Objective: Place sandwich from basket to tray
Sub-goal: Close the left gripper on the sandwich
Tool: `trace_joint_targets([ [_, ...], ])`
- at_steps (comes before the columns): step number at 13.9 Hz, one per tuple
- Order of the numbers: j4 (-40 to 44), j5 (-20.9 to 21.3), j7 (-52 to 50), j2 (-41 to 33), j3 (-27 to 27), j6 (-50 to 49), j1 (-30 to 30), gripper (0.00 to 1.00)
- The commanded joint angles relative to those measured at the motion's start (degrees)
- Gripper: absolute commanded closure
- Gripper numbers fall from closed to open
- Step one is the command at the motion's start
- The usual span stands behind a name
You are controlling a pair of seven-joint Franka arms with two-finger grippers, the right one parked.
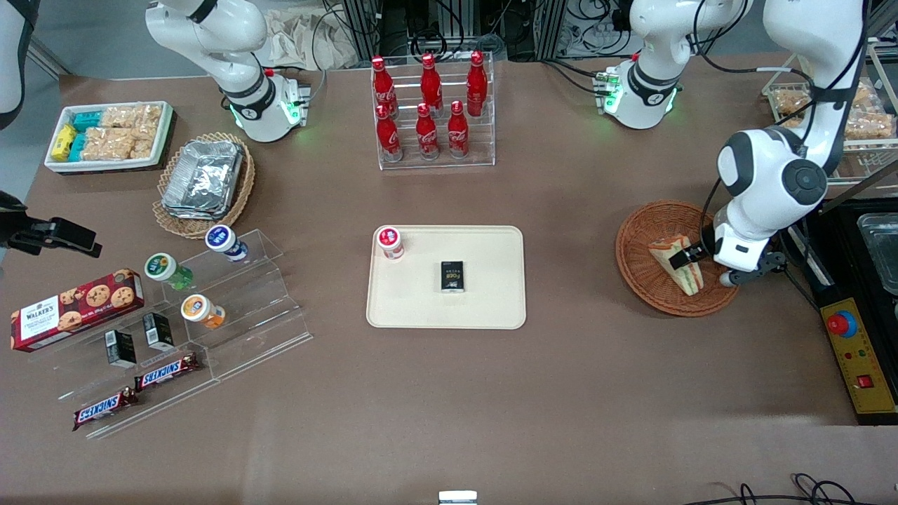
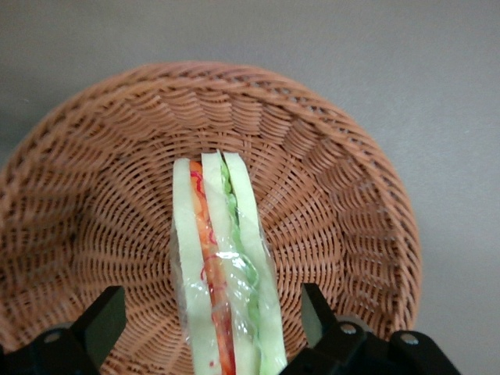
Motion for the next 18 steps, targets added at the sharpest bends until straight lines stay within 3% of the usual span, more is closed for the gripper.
trace_joint_targets([
  [1,-2.4,-0.9,-0.8,0.0,-0.4,2.9,0.4,0.00],
  [6,-4.9,-1.0,-0.7,-0.7,-0.4,2.9,0.3,0.03],
  [7,-5.2,-1.0,-0.7,-0.9,-0.4,2.9,0.2,0.12],
  [9,-5.2,-1.0,-0.7,-1.0,-0.5,2.9,-0.1,0.91],
  [10,-5.1,-1.0,-0.6,-1.1,-0.6,2.8,-0.3,1.00],
  [16,-4.3,-0.9,-0.1,-2.8,-1.0,1.7,-0.6,1.00],
  [18,-2.3,-0.9,-0.2,-5.0,-1.6,-3.1,-0.8,1.00],
])
